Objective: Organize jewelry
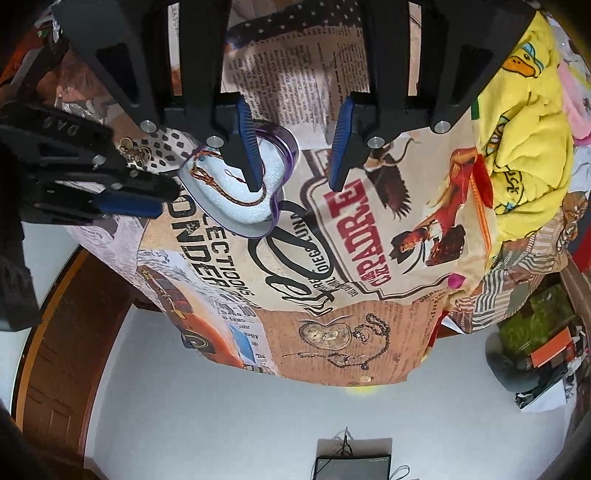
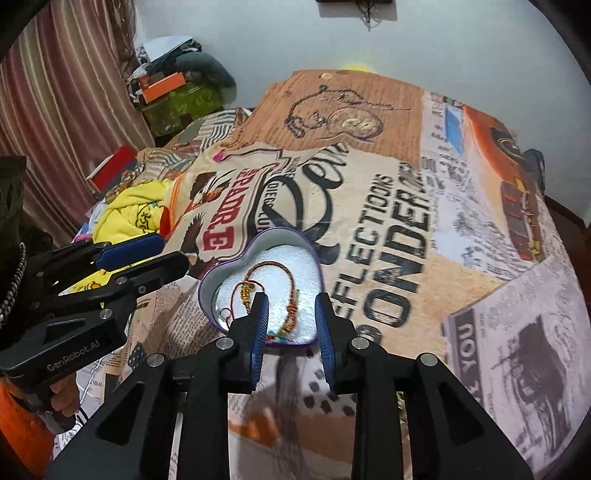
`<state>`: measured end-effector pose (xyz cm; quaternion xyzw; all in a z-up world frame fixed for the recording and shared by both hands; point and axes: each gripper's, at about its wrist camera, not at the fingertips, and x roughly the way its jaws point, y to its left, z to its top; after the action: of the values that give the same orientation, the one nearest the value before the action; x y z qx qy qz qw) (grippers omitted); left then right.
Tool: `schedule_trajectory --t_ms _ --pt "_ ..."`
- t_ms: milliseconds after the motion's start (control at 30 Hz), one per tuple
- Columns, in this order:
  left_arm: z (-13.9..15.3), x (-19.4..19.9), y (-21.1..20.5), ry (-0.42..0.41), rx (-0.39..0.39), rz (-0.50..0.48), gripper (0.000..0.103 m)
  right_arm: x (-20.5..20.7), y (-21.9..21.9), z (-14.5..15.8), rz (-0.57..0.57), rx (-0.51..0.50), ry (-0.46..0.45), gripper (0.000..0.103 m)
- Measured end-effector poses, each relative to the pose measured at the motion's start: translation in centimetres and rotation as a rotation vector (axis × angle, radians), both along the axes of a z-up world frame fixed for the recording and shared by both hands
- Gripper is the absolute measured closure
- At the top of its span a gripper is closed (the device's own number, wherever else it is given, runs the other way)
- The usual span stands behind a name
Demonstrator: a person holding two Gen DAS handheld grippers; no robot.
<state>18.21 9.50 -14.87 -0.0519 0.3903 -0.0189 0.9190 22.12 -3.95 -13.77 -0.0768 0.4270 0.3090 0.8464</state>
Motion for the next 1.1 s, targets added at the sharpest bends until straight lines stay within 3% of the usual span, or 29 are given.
schedule_trajectory --t_ms 133,200,733,1100 --pt "0.6 -0.7 -0.8 0.0 0.003 -0.007 0.064 -0.8 -1.5 1.0 -0.036 0.001 -0.04 0.063" --pt "0.8 -1.0 -1.2 -0.002 0.006 -0.01 0.062 -1.2 -2.2 1.4 -0.051 0.003 -0.058 0.06" --pt "0.1 -1.6 -6.2 0.041 -0.012 -0.063 0.06 -3.0 -9.0 1.4 -0.156 -0.011 -0.08 0.06" --pt "-2.8 -0.1 -10.4 0.125 -0.033 -0.172 0.06 -1.9 -14.4 -1.4 -0.262 -0.037 -0.005 0.06"
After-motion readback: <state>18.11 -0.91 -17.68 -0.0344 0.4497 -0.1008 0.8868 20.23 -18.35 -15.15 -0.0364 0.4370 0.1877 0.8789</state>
